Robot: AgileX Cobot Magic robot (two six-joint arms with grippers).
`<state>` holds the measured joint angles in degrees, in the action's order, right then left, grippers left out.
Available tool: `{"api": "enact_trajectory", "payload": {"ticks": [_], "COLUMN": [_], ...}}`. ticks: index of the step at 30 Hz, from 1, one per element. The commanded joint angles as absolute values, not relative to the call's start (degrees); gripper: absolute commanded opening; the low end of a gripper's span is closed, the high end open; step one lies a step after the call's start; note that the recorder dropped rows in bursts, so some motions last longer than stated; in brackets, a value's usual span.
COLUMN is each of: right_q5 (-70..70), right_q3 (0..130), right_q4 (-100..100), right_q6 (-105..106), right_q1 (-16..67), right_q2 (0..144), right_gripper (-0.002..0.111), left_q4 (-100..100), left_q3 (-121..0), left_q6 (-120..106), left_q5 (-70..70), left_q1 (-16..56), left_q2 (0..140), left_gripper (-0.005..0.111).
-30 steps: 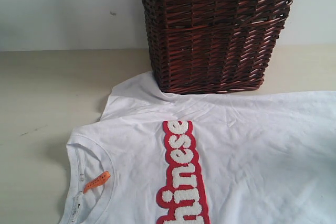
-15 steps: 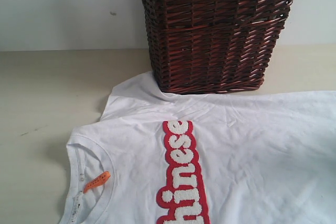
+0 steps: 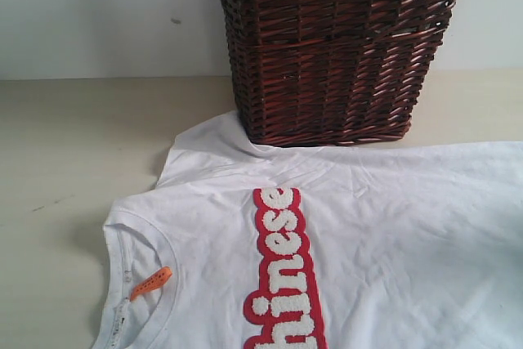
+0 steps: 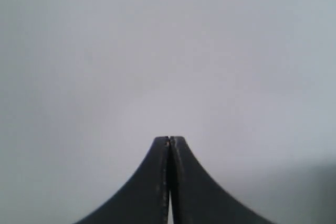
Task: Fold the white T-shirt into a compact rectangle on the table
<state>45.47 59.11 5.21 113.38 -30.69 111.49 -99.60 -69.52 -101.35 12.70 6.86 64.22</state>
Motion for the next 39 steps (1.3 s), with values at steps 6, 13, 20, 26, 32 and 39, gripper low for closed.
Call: {"api": "enact_trajectory", "payload": {"ticks": [6,13,20,26,32,39], "right_q5": [45.06,45.06,45.06,45.06,45.06,45.06], "right_q3": [57.79,57.79,57.79,57.79,57.79,57.79], "right_q4": [3.04,2.77,3.07,3.07,3.07,2.91], "right_q6": [113.77,113.77,113.77,113.77,113.77,113.77], "right_q1": [-31.06,-31.06,-31.06,-31.06,-31.06,-31.06], "right_q2": [112.81,112.81,112.81,112.81,112.81,112.81], "right_gripper": [0.093,0.093,0.093,0.093,0.093,0.093], "left_q4": [-89.29,-47.28,-47.14,-50.21,-52.31,-52.70], "left_q3": [-61.70,-49.54,-56.07,-57.50,-57.50,-57.50], "left_q6": [-120.34,-98.31,-92.34,-90.92,-91.20,-91.20], "left_q5": [-2.55,-57.68,-69.96,-69.96,-69.96,-69.96], "left_q1": [10.10,10.89,11.33,11.44,11.44,11.44], "left_q2": [65.59,70.68,72.58,72.45,72.45,72.68], "left_gripper": [0.000,0.000,0.000,0.000,0.000,0.002]}}
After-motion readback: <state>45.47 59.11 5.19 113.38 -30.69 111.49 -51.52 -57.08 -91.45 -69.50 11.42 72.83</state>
